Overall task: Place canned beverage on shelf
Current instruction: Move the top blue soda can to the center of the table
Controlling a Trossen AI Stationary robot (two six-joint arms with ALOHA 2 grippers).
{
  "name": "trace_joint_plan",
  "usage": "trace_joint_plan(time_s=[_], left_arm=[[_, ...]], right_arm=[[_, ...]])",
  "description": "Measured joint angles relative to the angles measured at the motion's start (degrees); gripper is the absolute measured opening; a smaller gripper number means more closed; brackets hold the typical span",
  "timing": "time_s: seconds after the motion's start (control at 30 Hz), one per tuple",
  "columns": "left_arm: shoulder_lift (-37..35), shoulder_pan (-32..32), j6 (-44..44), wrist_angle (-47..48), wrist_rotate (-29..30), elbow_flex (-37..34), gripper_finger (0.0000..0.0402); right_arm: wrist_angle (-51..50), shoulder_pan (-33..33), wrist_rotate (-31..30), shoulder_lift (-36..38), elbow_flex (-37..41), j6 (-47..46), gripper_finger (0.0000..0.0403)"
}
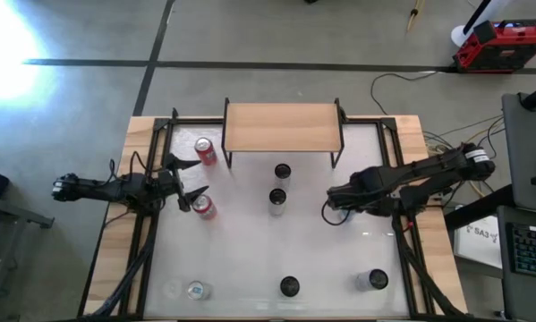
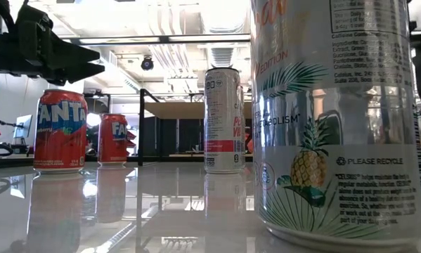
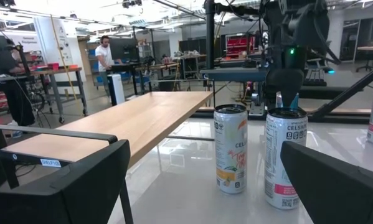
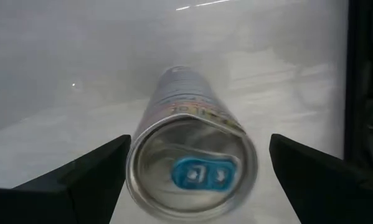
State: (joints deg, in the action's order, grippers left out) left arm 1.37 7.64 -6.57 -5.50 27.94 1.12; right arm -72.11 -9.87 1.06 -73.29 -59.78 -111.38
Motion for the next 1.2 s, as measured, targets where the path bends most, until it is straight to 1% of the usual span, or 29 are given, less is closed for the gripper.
trace_joint_plan(time_s=[0.13,0.3,0.43,0.7,0.77,0.83,0.97,1.2], left_arm=[[0.0,0.0,0.0,0.0,0.0,0.0,0.04],[0.0,0.0,0.0,0.0,0.0,0.0,0.04],[0.0,0.0,0.0,0.0,0.0,0.0,0.04],[0.1,0.0,0.0,0.0,0.0,0.0,0.04],[0.1,0.0,0.0,0.0,0.0,0.0,0.04],[0.1,0.0,0.0,0.0,0.0,0.0,0.04],[0.1,0.0,0.0,0.0,0.0,0.0,0.04],[0.1,0.0,0.0,0.0,0.0,0.0,0.04]], right_arm=[[3.1,0.0,0.0,0.8,3.0,1.4,0.0364],[7.0,0.0,0.0,1.0,4.7,3.0,0.0358],[8.8,0.0,-0.7,0.9,5.2,2.2,0.0325],[10.9,0.1,-1.5,0.8,3.6,1.0,0.0232],[12.0,0.3,-2.2,0.7,2.6,1.1,0.0224],[12.8,0.7,-2.7,0.1,1.3,2.3,0.0223],[12.6,2.2,-2.8,-4.3,-3.2,6.9,0.0228],[8.3,4.7,-2.1,-17.0,-15.2,16.9,0.0228]])
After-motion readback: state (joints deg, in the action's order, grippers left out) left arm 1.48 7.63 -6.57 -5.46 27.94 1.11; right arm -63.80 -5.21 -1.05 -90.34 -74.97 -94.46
